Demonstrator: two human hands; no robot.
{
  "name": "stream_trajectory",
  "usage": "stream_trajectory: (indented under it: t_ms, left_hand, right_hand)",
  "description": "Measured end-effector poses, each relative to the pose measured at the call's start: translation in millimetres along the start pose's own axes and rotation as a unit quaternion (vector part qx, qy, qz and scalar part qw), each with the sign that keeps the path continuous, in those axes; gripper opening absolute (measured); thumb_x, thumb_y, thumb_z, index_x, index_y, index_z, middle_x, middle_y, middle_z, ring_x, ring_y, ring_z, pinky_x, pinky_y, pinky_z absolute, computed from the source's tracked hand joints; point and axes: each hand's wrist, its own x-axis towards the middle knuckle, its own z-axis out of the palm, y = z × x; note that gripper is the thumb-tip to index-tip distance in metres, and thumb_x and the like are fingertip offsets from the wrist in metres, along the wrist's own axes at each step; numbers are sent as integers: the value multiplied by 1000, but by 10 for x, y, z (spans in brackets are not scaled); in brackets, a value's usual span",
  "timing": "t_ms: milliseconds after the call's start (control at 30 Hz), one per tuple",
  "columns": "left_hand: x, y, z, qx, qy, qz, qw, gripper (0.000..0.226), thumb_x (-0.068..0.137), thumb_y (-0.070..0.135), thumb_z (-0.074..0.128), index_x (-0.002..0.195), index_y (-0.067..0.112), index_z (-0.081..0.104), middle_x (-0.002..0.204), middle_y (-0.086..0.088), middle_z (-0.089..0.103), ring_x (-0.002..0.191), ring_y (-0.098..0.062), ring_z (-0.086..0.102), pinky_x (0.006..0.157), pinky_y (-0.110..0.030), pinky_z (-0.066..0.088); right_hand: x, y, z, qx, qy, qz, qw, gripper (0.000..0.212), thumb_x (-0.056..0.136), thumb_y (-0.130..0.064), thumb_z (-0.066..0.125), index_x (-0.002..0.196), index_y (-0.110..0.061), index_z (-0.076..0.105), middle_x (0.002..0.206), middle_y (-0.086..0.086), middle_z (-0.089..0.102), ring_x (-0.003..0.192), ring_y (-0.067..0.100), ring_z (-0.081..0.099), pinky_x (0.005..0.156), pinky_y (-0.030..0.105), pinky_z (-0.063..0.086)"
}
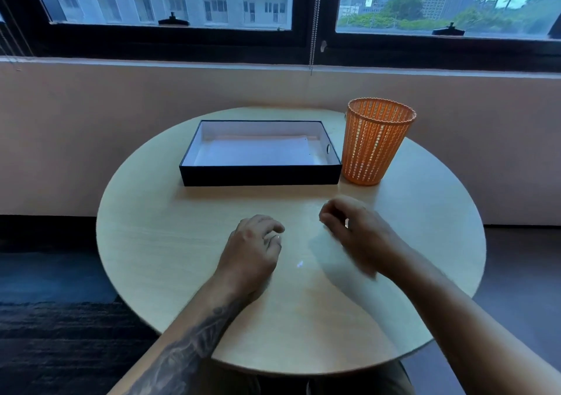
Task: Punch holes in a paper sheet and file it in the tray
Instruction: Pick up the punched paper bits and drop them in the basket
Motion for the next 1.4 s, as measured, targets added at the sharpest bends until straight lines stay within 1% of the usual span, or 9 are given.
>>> stream_trajectory:
  t_ms: [200, 300, 467, 600, 700, 800, 933, 1200, 1400]
  left_hand:
    - [830, 507, -122, -22, -1, 67, 997, 22, 87, 28, 58, 105, 23, 70, 112, 10, 68, 110, -14, 59, 98, -38, 47]
    - [1281, 805, -154, -6, -2, 88, 996, 22, 91, 26, 59, 110, 23, 70, 122, 7, 67, 116, -15, 58, 99, -33, 45]
    - [1958, 1172, -63, 22, -12, 132, 991, 21, 89, 29, 60, 107, 23, 69, 116, 6, 65, 101, -17, 63, 89, -38, 52]
    - [2300, 1371, 78, 59, -39, 162, 984, 33, 89, 27, 64, 121, 22, 62, 134, 7, 52, 95, -17, 63, 84, -37, 54]
    - [2459, 1433, 161, 89, -73, 176, 978, 45, 89, 26, 65, 134, 24, 58, 144, 8, 49, 104, -18, 64, 89, -32, 52]
    - [2553, 1435, 235, 131, -104, 187, 968, 34, 91, 25, 63, 124, 26, 67, 131, 3, 64, 105, -19, 65, 90, -31, 52]
    - [2571, 1424, 279, 120, -93, 206, 967, 20, 92, 21, 62, 109, 22, 74, 112, -1, 67, 96, -21, 63, 84, -39, 54]
    - [2544, 1345, 313, 88, -78, 212, 970, 19, 94, 23, 61, 108, 23, 74, 109, 3, 66, 94, -16, 62, 83, -41, 55]
    - [2499, 1308, 348, 68, -74, 200, 975, 21, 95, 24, 60, 111, 23, 74, 112, 3, 66, 98, -17, 63, 86, -40, 55]
  right_hand:
    - [458, 137, -498, 17, 56, 15, 998, 10, 99, -24, 60, 96, -19, 67, 89, -11, 67, 84, 5, 62, 75, 30, 52]
    - [745, 212, -813, 3, 93, 13, 996, 10, 99, -24, 60, 96, -18, 68, 86, -11, 66, 79, 4, 61, 69, 26, 47]
    - [1269, 451, -1265, -39, 132, 47, 989, 13, 99, -27, 60, 100, -17, 67, 86, -1, 65, 75, 15, 60, 64, 30, 46]
    - [1606, 650, -1479, -69, 138, 96, 983, 15, 100, -28, 59, 103, -16, 69, 91, 2, 67, 79, 18, 63, 63, 30, 47]
    - [1727, 727, -1526, -84, 113, 124, 982, 15, 100, -26, 59, 103, -16, 69, 92, 2, 68, 76, 14, 62, 60, 28, 47]
    - [1766, 783, -1523, -75, 67, 143, 985, 13, 102, -25, 57, 107, -17, 67, 91, -1, 65, 77, 11, 61, 57, 23, 44]
    - [1776, 815, -1503, -34, 39, 171, 984, 12, 102, -25, 57, 104, -18, 66, 92, 3, 67, 82, 17, 66, 61, 24, 50]
    - [1748, 829, -1543, 9, 12, 184, 983, 17, 103, -25, 54, 103, -18, 69, 90, -1, 70, 76, 9, 68, 55, 13, 47]
    - [1749, 826, -1553, 16, -1, 187, 982, 15, 103, -23, 55, 100, -19, 70, 91, -2, 69, 78, 9, 67, 60, 17, 49]
